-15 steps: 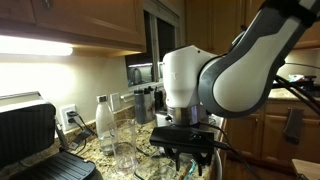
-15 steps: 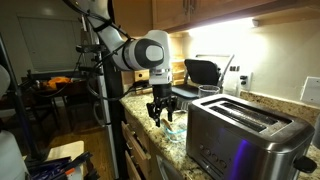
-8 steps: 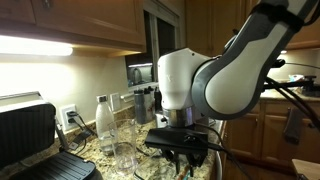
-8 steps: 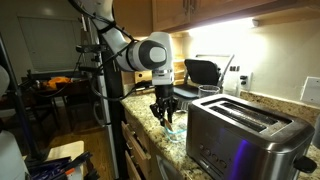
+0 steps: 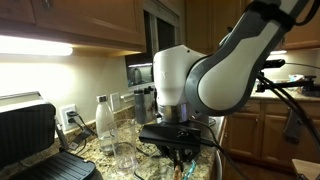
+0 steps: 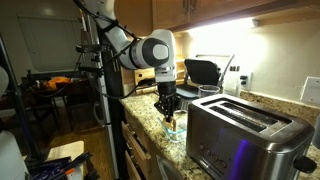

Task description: Put the two slices of bread in each of the two slots of the toaster

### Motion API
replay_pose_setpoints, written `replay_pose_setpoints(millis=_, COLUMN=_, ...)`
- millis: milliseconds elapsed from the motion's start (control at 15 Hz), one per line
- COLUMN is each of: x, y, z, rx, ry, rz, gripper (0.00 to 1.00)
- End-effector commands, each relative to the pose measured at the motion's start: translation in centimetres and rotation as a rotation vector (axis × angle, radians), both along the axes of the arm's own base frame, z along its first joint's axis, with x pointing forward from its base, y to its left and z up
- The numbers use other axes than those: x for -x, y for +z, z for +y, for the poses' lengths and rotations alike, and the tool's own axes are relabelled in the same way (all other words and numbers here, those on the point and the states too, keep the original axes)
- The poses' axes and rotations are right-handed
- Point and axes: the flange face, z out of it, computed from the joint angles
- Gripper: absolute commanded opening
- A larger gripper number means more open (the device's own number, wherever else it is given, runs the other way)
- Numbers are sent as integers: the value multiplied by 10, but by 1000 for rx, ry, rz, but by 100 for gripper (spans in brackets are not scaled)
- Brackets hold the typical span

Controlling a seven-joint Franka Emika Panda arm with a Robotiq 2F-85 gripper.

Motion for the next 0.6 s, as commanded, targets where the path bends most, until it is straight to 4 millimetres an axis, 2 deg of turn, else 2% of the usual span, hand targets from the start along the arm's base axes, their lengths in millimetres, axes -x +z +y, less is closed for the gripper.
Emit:
replay_pose_setpoints(millis=0, x=-2, y=14, z=3, rx=32, ry=-5, rz=-10, gripper=8)
replay_pose_setpoints(millis=533, x=5, y=57, z=12, rx=97, ry=0, rz=-37, gripper=8)
